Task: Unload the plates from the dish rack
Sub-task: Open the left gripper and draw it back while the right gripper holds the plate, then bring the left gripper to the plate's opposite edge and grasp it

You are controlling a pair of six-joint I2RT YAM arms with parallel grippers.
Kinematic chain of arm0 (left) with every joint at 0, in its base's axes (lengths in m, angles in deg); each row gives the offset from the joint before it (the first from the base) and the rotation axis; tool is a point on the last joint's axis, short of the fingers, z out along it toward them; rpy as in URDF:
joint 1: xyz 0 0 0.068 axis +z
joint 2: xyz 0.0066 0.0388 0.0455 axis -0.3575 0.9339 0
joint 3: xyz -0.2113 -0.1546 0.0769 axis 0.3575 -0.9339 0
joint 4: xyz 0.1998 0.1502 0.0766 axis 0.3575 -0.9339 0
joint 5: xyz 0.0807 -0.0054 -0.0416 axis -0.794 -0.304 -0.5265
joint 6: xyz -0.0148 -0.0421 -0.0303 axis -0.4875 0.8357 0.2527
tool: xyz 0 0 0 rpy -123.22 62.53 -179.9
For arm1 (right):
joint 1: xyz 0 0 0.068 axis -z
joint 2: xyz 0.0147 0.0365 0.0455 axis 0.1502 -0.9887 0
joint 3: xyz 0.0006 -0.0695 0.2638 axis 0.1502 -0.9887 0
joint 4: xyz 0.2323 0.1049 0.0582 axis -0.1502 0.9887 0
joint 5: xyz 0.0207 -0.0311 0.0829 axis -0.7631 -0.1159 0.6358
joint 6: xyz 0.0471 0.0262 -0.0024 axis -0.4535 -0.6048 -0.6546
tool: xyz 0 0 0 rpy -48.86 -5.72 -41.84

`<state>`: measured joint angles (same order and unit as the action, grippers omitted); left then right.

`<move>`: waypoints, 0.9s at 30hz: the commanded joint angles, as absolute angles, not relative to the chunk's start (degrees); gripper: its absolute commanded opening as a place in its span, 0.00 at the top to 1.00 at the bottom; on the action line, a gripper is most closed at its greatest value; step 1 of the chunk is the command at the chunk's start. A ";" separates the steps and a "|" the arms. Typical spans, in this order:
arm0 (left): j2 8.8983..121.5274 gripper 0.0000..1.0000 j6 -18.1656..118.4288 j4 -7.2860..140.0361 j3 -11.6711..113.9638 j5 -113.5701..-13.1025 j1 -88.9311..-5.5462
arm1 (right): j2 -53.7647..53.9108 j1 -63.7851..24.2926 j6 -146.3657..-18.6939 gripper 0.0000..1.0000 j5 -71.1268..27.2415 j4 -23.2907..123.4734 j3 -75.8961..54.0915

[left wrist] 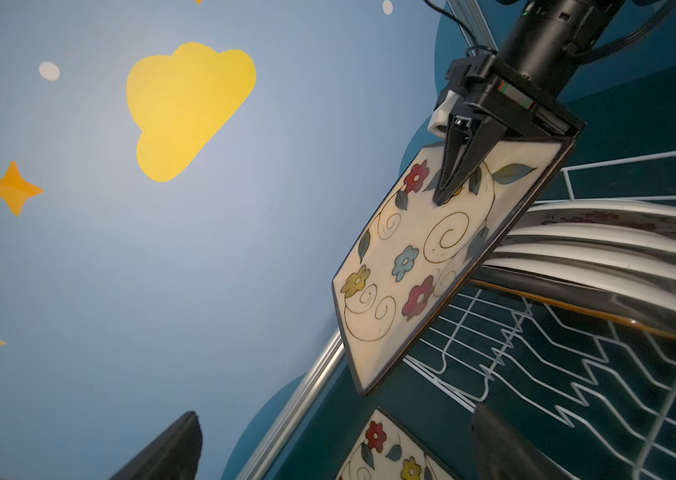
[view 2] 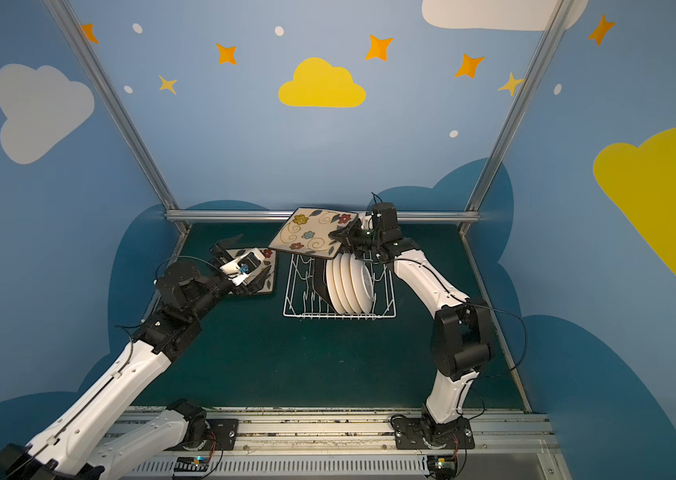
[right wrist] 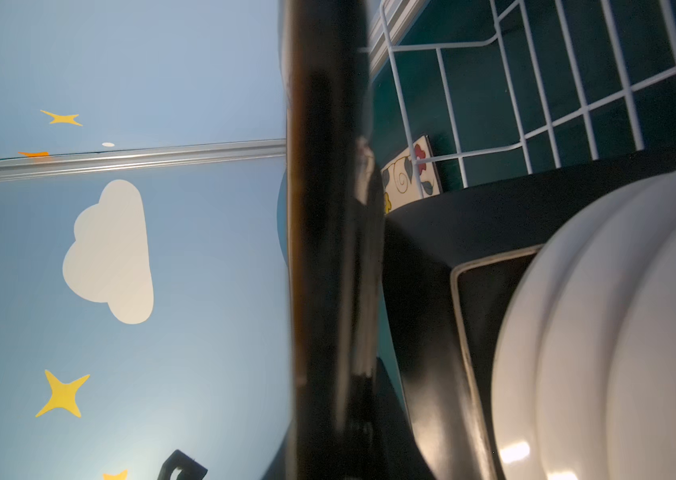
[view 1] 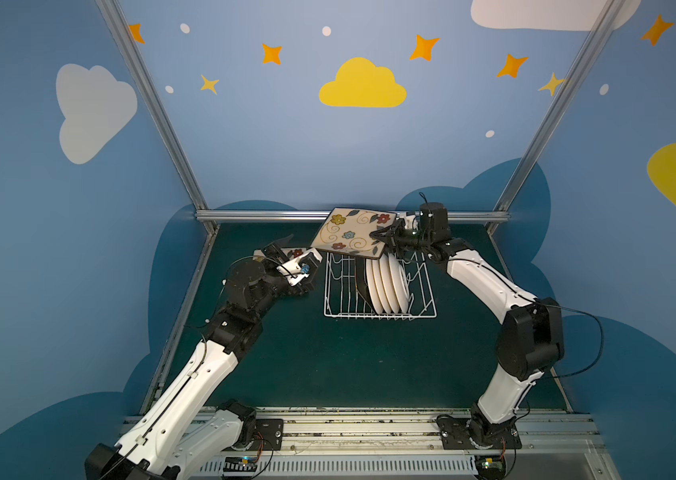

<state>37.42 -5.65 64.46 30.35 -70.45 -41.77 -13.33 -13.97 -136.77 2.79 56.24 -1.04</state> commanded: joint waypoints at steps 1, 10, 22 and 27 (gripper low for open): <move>35.46 0.00 8.45 59.15 31.64 -63.54 -38.11 | -5.75 -13.23 -134.10 1.00 5.75 45.64 -0.19; 38.51 0.00 34.44 54.10 38.42 -51.20 -25.98 | -3.67 -11.42 -127.35 1.00 8.07 49.66 -1.21; 49.43 0.00 65.49 60.55 42.82 -35.01 -17.61 | -3.16 -11.40 -120.29 1.00 12.63 48.64 -1.86; 53.02 0.00 69.07 59.73 44.16 -31.23 -17.08 | -2.79 -11.62 -117.80 1.00 13.97 47.26 -2.37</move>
<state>52.24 63.44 58.71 41.71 -36.52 -17.20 -8.50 -11.46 -120.27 8.47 58.82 -4.06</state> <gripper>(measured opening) 0.996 0.161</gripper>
